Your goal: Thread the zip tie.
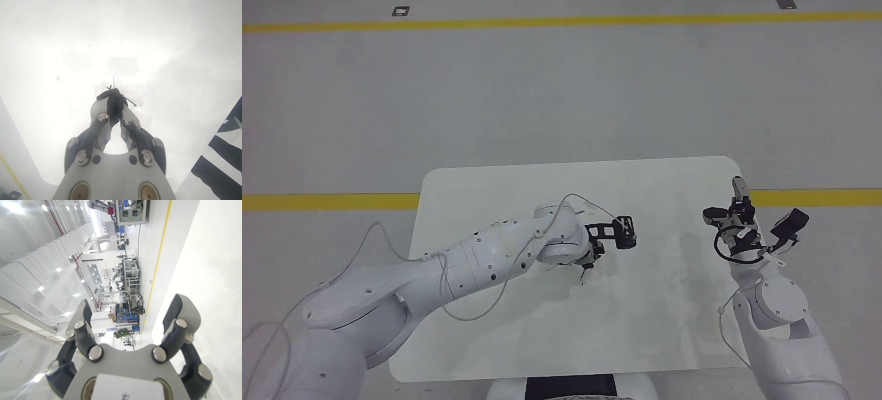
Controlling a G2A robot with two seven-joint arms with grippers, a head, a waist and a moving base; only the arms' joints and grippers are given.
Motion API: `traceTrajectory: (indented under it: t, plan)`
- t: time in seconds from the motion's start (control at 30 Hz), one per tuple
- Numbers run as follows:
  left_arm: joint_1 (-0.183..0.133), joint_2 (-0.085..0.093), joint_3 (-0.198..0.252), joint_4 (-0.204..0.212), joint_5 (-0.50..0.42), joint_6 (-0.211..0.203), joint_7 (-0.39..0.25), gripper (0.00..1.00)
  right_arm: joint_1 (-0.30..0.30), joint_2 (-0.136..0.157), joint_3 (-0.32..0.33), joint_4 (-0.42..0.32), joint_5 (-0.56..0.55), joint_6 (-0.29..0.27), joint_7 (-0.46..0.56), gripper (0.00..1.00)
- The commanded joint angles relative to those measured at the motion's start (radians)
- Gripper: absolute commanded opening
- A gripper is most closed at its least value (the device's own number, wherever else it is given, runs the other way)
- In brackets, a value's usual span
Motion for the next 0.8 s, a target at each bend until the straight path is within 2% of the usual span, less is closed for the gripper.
traceTrajectory:
  t: [0.0, 0.17, 0.3, 0.53, 0.77]
  plan:
    - [0.000, 0.011, 0.000, -0.012, -0.004, 0.000, 0.005, 0.00, 0.000, 0.000, 0.000, 0.000, 0.000, 0.000, 0.000, 1.00]
    - [0.001, 0.037, 0.000, -0.044, -0.034, 0.000, 0.018, 0.00, 0.000, 0.000, 0.000, 0.000, 0.000, 0.000, 0.000, 1.00]
    - [-0.013, 0.062, 0.000, -0.087, -0.062, 0.000, 0.033, 0.00, 0.000, 0.000, 0.000, 0.000, 0.000, 0.000, 0.000, 1.00]
    - [-0.033, 0.099, -0.003, -0.140, -0.061, 0.000, -0.003, 0.00, 0.000, 0.000, 0.000, 0.000, 0.000, 0.000, 0.000, 1.00]
    - [-0.043, 0.129, -0.016, -0.197, -0.068, 0.000, -0.027, 0.00, 0.000, 0.000, 0.000, 0.000, 0.000, 0.000, 0.000, 1.00]
